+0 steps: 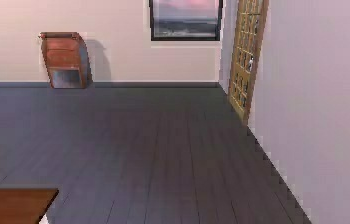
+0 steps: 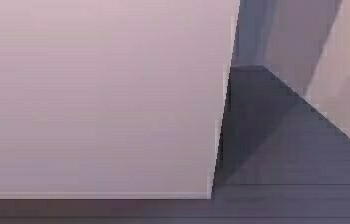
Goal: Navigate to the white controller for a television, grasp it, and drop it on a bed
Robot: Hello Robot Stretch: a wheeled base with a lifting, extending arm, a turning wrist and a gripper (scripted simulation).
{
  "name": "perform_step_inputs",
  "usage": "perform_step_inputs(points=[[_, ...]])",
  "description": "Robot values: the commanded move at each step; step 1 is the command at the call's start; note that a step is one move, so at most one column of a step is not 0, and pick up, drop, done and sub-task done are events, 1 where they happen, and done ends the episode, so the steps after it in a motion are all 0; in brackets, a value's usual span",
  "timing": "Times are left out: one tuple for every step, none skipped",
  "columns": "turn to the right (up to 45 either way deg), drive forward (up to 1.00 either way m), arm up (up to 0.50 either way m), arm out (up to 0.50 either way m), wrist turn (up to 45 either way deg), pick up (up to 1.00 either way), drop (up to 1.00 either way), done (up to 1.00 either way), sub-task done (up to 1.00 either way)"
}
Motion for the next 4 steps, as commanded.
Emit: perform_step_inputs(points=[[45.0, 0.0, 0.0, 0.0, 0.0, 0.0, 0.0, 0.0, 0.0], [45.0, 0.0, 0.0, 0.0, 0.0, 0.0, 0.0, 0.0, 0.0], [0.0, 0.05, 0.0, 0.0, 0.0, 0.0, 0.0, 0.0, 0.0], [45.0, 0.0, 0.0, 0.0, 0.0, 0.0, 0.0, 0.0, 0.0]])
